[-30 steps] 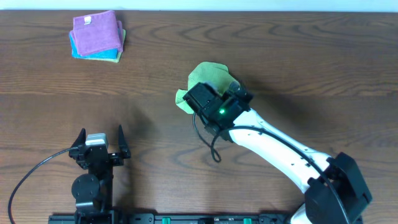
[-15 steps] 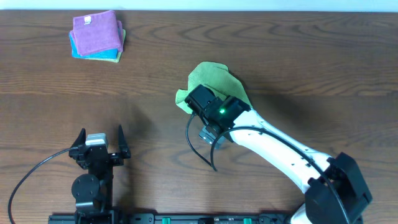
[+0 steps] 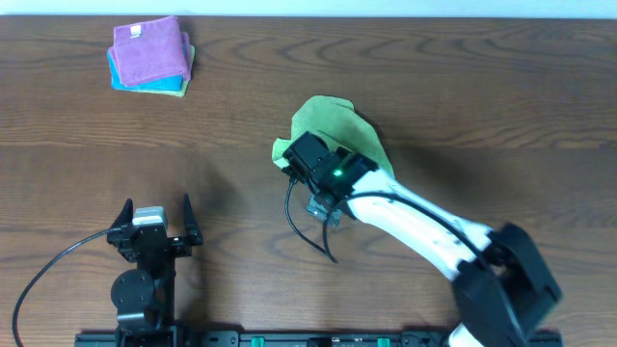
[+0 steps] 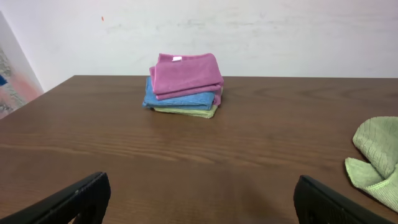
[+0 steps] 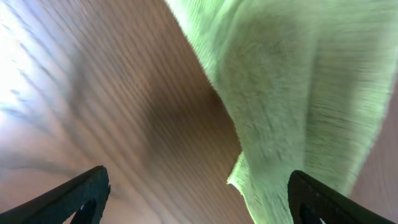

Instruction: Fold the cloth

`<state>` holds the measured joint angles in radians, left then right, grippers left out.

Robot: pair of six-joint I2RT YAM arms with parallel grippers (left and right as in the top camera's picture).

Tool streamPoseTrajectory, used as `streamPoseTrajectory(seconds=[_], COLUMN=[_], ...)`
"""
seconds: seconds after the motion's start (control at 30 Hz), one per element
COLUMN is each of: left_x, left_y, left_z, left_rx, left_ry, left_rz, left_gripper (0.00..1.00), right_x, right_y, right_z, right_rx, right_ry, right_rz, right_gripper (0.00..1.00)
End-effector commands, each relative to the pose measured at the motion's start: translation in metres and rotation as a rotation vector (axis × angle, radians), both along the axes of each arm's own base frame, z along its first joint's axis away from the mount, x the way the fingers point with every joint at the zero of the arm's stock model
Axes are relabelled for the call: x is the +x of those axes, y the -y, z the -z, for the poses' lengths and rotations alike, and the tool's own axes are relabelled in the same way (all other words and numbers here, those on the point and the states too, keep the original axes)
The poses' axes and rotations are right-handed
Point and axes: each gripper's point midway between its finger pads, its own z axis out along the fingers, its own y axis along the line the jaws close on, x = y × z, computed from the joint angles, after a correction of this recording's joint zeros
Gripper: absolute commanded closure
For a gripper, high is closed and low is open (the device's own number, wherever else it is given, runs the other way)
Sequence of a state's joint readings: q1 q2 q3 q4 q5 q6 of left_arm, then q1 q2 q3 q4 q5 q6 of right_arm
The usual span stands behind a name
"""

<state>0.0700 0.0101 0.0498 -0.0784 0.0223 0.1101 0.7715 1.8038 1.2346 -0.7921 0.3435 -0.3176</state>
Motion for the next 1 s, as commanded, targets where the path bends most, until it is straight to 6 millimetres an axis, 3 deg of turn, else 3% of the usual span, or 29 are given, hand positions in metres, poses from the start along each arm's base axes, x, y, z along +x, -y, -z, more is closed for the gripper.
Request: streamPoseTrajectory(seconds=[0.0, 0.2, 0.53, 0.77, 0.97], left_x=[0.0, 0.0, 0.0, 0.0, 0.0], left_y=[-0.002, -0.002, -0.002, -0.002, -0.002], left_z=[0.02, 0.02, 0.02, 0.02, 0.02], left_rx=[0.016, 0.016, 0.016, 0.016, 0.016], left_ry=[-0.049, -0.049, -0.049, -0.049, -0.049], left_rz=[-0.01, -0.01, -0.01, -0.01, -0.01], left_gripper=[0.05, 0.04, 0.05, 0.05, 0.05], right_x=[0.013, 0.036, 0.049, 0.056, 0.057], right_y=[0.02, 0.033, 0.038, 0.035, 0.034], right_z=[0.018, 0.013, -0.002, -0.007, -0.008], right_rx=[-0.151, -0.262, -0.319, -0.309, -0.309], right_ry=[0.035, 0.17, 0.279, 0.319, 0.327], right_rz=[-0.015, 0.026, 0.05, 0.063, 0.064], right_gripper=[0.09, 0.11, 0.19, 0.39, 0.66])
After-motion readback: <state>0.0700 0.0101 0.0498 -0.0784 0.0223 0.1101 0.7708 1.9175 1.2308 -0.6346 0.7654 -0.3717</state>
